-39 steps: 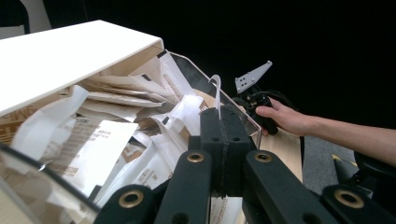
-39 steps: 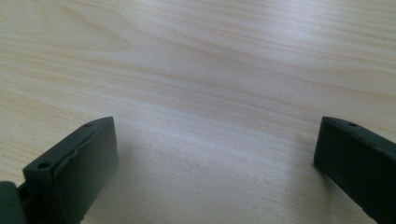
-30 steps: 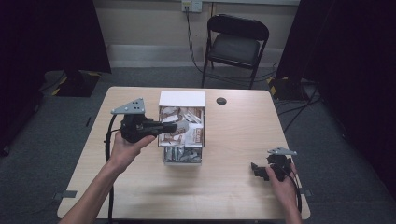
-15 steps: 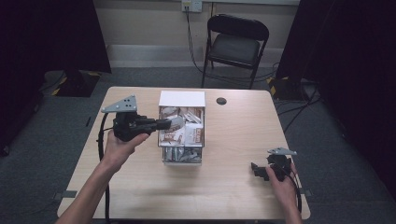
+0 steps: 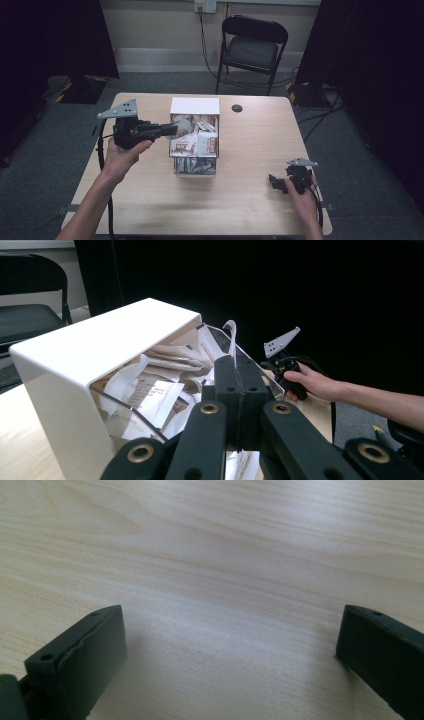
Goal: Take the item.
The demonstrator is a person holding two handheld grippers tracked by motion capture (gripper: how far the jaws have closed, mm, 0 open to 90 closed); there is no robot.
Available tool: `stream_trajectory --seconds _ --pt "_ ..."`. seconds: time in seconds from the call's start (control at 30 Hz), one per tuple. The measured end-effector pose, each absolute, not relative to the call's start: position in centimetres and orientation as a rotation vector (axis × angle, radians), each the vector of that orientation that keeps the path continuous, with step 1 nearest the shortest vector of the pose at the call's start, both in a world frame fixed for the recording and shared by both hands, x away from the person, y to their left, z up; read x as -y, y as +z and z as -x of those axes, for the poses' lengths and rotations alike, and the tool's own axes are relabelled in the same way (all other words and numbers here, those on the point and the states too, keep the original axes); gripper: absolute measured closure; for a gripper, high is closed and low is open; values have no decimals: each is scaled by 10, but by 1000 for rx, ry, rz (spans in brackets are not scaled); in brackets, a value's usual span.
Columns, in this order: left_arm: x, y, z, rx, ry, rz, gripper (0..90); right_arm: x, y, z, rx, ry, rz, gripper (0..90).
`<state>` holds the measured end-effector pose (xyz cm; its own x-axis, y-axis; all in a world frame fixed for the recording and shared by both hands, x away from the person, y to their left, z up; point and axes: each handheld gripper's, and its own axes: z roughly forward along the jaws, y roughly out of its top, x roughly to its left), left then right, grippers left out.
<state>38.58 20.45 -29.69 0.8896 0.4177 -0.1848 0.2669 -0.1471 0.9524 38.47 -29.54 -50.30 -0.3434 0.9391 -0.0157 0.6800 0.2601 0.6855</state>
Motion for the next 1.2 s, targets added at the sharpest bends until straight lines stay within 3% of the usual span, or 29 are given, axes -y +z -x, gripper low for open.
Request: stream_trajectory --seconds 1.2 --pt "-251 -284 -374 -590 233 -1726 900 295 -503 -385 -2115 826 -1468 0"
